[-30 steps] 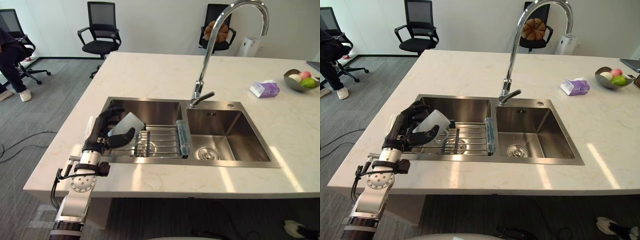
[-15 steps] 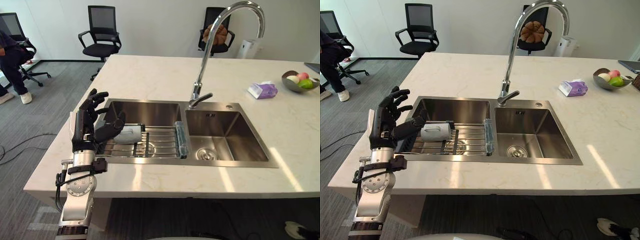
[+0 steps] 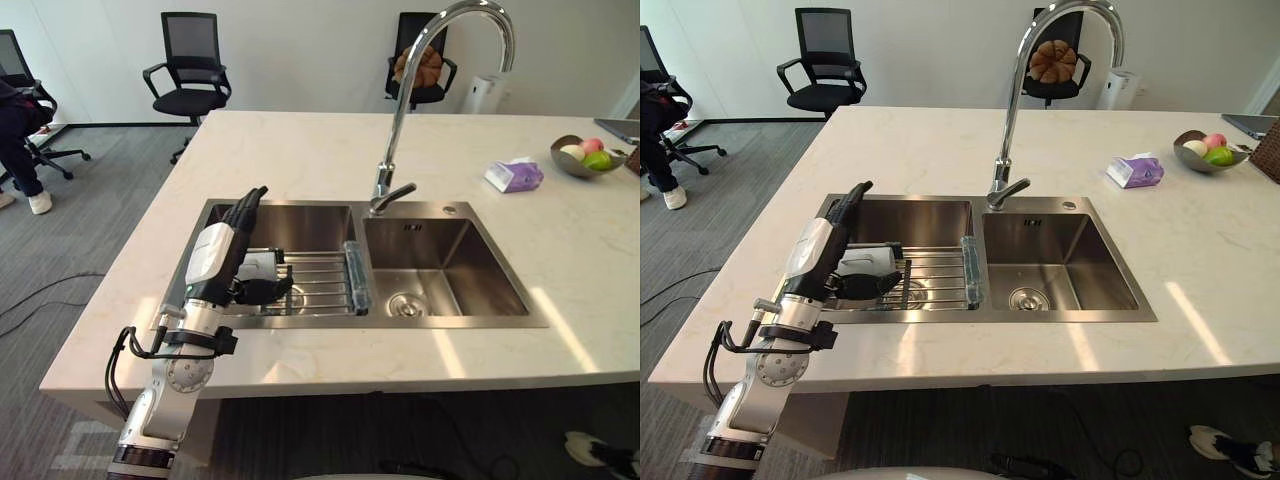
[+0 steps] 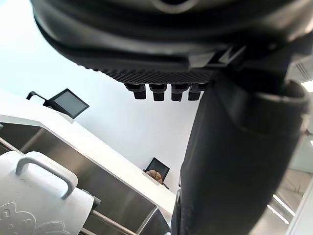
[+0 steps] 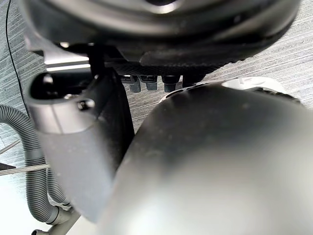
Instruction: Walk over to the sink, pick up the cup, carry it to the dishwasher, place the cup inside the dishwasher, then close the dishwasher door
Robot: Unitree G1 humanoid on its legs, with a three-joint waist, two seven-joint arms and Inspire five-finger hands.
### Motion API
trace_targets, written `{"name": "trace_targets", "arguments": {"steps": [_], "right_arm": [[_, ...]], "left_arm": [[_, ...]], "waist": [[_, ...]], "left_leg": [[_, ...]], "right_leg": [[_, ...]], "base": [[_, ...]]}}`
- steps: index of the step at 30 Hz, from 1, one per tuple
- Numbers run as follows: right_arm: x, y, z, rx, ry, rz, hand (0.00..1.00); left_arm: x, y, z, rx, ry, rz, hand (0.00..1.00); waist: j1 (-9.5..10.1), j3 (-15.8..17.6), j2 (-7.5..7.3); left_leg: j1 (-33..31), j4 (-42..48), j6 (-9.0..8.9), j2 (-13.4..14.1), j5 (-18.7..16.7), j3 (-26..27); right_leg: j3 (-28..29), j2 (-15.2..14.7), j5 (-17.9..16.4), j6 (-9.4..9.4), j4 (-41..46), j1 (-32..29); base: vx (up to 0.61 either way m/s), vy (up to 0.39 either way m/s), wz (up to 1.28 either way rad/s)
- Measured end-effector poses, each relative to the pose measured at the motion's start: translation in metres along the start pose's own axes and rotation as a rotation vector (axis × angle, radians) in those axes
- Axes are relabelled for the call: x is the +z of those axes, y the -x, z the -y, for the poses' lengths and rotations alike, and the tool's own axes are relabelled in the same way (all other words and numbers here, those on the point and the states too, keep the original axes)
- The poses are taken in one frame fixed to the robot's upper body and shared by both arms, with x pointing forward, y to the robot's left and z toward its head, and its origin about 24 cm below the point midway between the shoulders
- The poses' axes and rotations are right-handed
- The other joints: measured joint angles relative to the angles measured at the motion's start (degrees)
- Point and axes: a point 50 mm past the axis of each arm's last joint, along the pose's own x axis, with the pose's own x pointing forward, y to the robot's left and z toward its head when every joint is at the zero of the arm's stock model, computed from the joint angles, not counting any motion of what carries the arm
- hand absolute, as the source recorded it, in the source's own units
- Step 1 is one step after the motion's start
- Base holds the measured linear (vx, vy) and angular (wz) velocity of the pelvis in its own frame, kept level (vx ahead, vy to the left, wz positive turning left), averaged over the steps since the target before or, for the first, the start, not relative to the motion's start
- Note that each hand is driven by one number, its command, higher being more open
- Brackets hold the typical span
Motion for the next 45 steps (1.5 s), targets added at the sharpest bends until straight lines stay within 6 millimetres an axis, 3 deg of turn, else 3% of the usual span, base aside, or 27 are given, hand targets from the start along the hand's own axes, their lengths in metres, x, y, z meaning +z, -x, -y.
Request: {"name": "trace_targets", "arguments": {"steps": [6, 13, 21, 28, 37, 45], "right_arm": [[0.001, 0.000, 0.001, -0.005, 0.001, -0.005, 1.00], [0.005, 0.000, 0.000, -0.006, 0.024, -0.003, 1.00], [0.008, 0.000, 0.000, -0.004, 0.031, -0.005, 1.00], [0.009, 0.000, -0.001, -0.002, 0.037, -0.006, 1.00], [0.008, 0.000, -0.001, -0.003, 0.040, -0.006, 1.00], [0.008, 0.000, -0.002, -0.002, 0.043, -0.002, 1.00]], "left_arm": [[0.004, -0.006, 0.013, -0.089, -0.046, 0.024, 1.00], [-0.014, -0.006, 0.032, -0.199, -0.090, -0.088, 1.00], [-0.032, -0.017, 0.034, -0.224, -0.139, -0.189, 1.00], [-0.050, -0.023, 0.030, -0.213, -0.176, -0.271, 1.00], [-0.088, -0.010, 0.015, -0.177, -0.247, -0.453, 1.00], [-0.099, -0.004, 0.010, -0.165, -0.305, -0.510, 1.00]], "waist": [[-0.25, 0.1, 0.29], [-1.04, 0.2, 0.41], [-1.81, 0.2, 0.56], [-1.96, 0.3, 0.56], [-1.67, 0.4, 0.39], [-1.65, 0.5, 0.25]], "left_leg": [[0.1, 0.0, 0.00, -0.1, 0.0, 0.6], [0.2, 0.2, 0.00, -0.1, 0.0, 1.0], [0.4, 0.1, 0.01, -0.1, 0.0, 1.2], [0.7, -0.1, 0.00, 0.0, 0.0, 1.5], [0.9, -0.2, 0.00, 0.0, 0.0, 1.6], [0.9, -0.2, -0.01, 0.0, 0.0, 1.6]], "right_leg": [[0.5, 0.0, 0.2, -0.03, 0.0, -0.2], [0.8, 0.0, 0.5, -0.10, -0.2, -0.2], [1.1, 0.0, 0.6, -0.13, -0.2, -0.1], [1.5, 0.1, 0.6, -0.13, -0.2, 0.0], [1.6, 0.1, 0.6, -0.13, 0.0, 0.1], [1.7, 0.1, 0.6, -0.12, 0.0, 0.1]], "base": [[-0.04, 0.000, -0.05], [-0.05, -0.005, -0.03], [-0.04, -0.003, -0.02], [-0.02, -0.001, -0.02], [-0.02, -0.002, 0.00], [0.00, 0.000, 0.00]]}}
